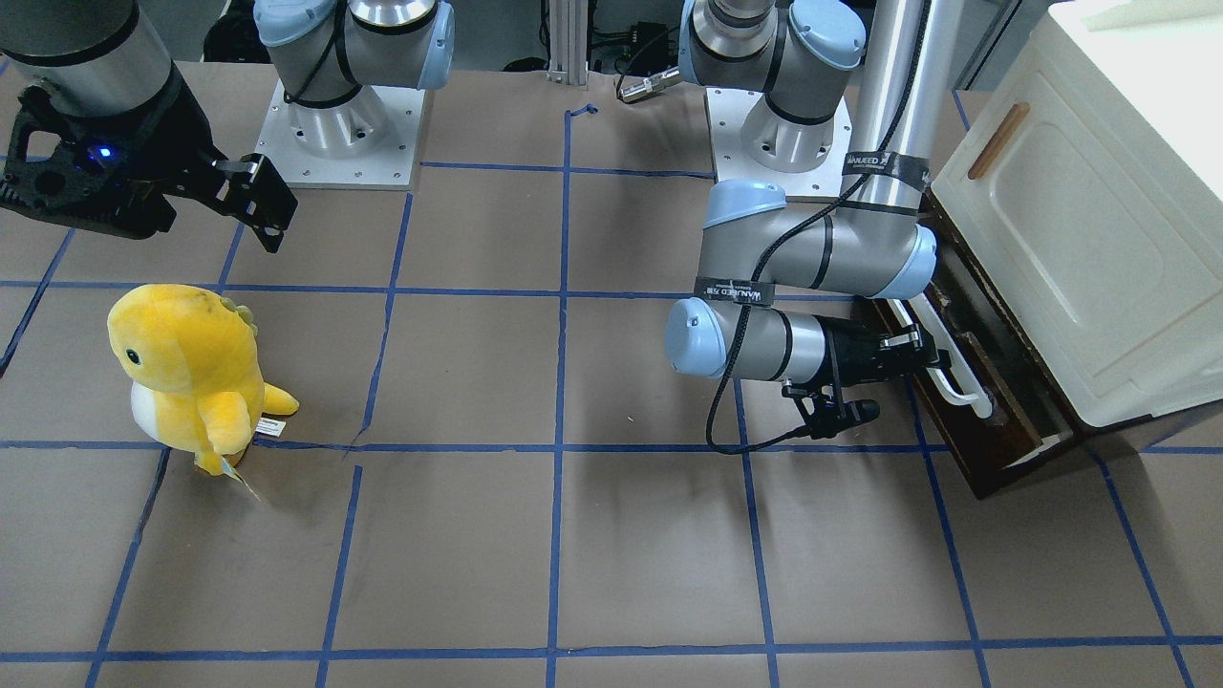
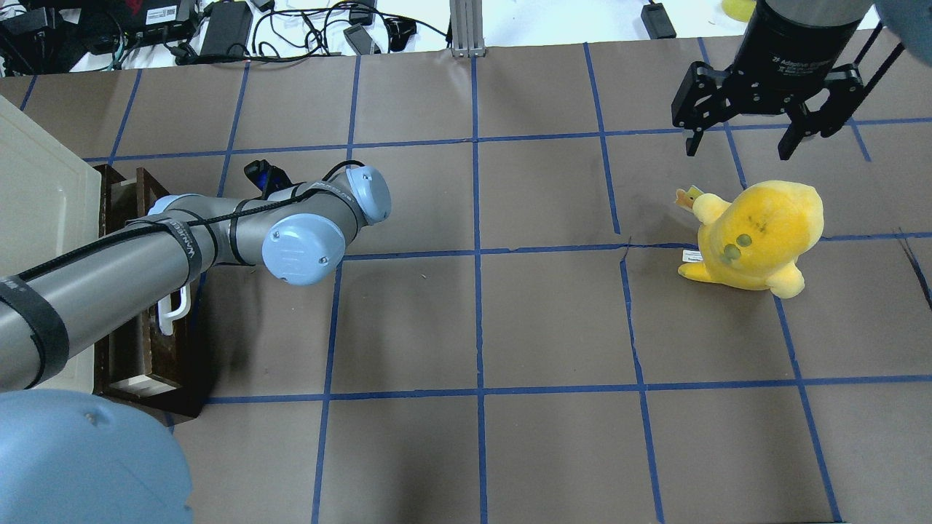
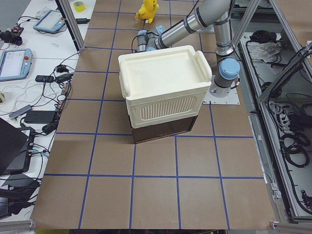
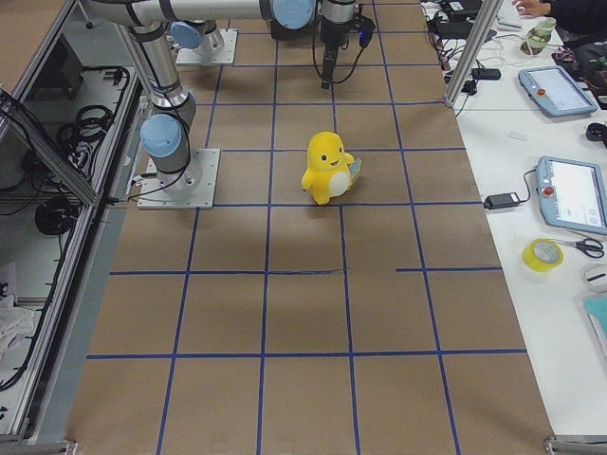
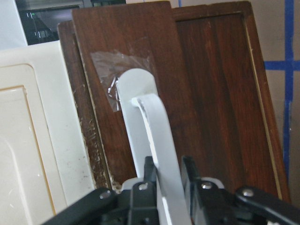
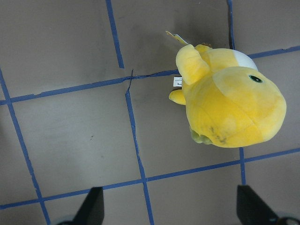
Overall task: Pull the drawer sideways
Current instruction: 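Pull the gripped handle away from the cabinet with the left gripper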
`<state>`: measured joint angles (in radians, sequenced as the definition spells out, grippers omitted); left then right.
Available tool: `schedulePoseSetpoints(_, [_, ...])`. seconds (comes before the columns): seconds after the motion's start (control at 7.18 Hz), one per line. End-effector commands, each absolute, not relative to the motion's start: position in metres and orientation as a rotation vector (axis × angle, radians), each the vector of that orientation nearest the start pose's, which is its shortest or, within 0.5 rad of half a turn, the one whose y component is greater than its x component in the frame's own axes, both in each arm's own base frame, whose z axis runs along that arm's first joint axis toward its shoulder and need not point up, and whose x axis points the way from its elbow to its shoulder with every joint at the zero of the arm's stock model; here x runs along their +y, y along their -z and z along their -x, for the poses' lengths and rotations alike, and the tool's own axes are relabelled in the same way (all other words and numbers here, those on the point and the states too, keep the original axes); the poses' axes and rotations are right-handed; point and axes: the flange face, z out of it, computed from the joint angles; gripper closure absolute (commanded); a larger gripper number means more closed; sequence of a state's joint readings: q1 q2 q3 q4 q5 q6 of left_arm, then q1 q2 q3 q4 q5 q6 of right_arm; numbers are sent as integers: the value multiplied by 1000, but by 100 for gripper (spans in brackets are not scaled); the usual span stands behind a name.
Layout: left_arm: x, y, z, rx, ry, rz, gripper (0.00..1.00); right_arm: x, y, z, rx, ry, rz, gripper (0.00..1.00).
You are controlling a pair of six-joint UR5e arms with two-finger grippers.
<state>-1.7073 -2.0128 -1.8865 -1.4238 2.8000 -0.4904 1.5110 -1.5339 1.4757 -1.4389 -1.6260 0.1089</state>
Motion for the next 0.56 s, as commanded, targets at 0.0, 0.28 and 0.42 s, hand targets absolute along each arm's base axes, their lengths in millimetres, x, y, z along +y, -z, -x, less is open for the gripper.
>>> schedulePoseSetpoints(0.0, [-520, -195, 111, 1846, -145, -83, 90, -506, -504, -98, 3185, -116, -266, 0])
schedulePoseSetpoints(0.28, [-521, -197, 114, 1846, -136, -85, 91, -506, -504, -98, 3185, -116, -266, 0])
schedulePoseSetpoints(0.42, [-521, -197, 114, 1846, -136, -85, 91, -506, -504, -98, 3185, -116, -266, 0])
